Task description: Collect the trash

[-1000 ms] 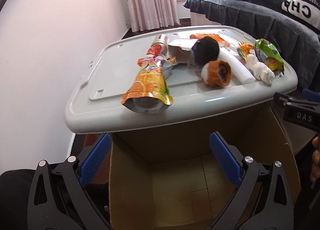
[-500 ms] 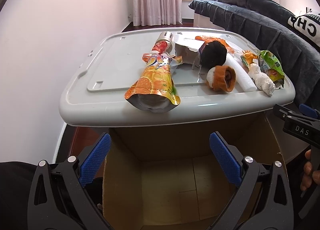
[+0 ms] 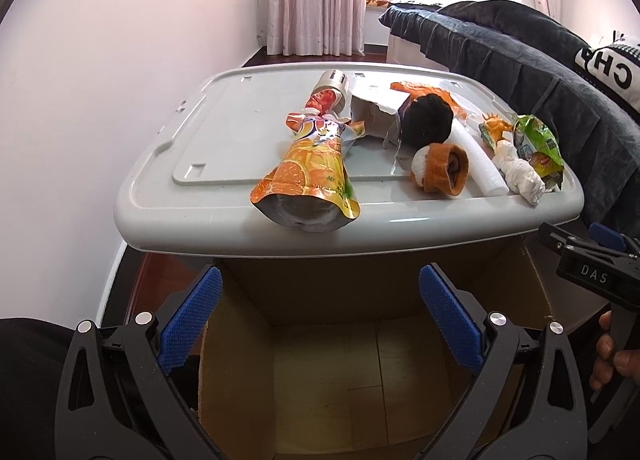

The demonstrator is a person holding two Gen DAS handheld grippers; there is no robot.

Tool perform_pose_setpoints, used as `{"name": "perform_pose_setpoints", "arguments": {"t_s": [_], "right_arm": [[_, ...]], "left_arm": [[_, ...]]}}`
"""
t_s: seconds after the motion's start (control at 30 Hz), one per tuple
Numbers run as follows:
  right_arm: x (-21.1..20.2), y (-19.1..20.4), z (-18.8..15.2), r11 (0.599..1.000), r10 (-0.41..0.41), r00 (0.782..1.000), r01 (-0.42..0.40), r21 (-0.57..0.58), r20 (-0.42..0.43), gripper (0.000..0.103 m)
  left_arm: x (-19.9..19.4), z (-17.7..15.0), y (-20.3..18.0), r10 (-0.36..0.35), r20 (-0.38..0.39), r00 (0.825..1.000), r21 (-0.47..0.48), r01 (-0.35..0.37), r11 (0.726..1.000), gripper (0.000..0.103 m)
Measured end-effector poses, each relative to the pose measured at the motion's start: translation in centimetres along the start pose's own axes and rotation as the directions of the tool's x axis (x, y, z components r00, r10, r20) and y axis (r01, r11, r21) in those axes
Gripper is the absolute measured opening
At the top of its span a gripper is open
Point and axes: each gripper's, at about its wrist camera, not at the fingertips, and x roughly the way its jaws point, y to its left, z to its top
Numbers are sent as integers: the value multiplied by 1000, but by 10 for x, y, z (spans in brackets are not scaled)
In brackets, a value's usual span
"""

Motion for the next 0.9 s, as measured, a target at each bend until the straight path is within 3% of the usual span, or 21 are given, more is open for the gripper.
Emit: {"name": "perform_pose_setpoints", "arguments": {"t_s": [0.9], "right_arm": [[3,0,0,1000,9,1000,-9,4,-13,99]], "left_arm": [[-2,1,5,-8,15,1000,-30,8,1000,97]]}}
